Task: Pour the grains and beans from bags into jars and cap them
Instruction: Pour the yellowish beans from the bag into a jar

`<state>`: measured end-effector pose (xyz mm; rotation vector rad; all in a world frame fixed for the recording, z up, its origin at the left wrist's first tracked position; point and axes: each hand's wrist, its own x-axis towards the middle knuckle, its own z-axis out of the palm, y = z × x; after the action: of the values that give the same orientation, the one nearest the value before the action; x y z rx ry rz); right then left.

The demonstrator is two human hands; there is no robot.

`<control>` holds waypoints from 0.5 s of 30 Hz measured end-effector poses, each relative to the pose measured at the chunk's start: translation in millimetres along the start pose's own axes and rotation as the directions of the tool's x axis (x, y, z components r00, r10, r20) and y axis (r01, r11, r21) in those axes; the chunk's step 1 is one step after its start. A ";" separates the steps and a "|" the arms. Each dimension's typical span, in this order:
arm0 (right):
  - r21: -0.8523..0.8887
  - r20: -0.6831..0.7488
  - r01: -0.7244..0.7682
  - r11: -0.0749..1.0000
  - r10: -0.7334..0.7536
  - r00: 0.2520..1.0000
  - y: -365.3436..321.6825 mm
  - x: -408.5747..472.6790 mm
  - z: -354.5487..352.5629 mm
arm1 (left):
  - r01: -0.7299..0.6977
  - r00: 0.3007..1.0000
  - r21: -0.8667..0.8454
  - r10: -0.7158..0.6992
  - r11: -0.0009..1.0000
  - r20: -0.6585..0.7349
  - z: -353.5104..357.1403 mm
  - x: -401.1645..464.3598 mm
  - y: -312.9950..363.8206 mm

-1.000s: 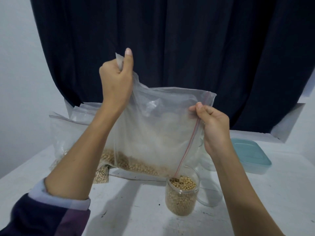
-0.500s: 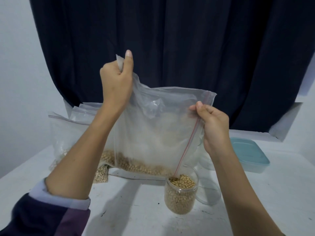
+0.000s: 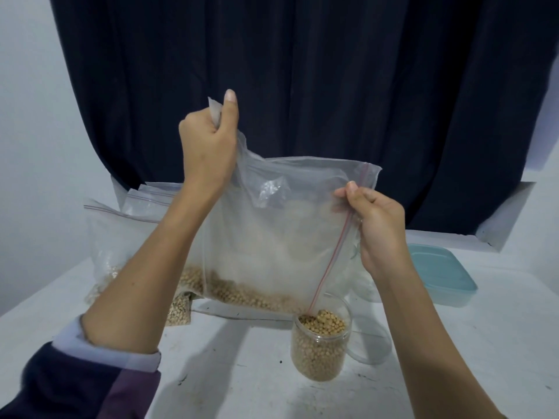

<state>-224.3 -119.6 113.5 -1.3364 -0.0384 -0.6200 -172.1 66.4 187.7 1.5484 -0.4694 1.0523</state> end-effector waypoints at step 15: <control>0.020 -0.014 0.011 1.000 -0.011 1.000 0.5 0.5 -3.4 | 0.000 1.000 0.006 0.000 1.000 -0.003 1.6 0.2 1.9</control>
<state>-224.7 -122.8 112.4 -1.3133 -0.0408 -0.6363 -172.9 64.4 189.0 1.5522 -0.4649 1.0566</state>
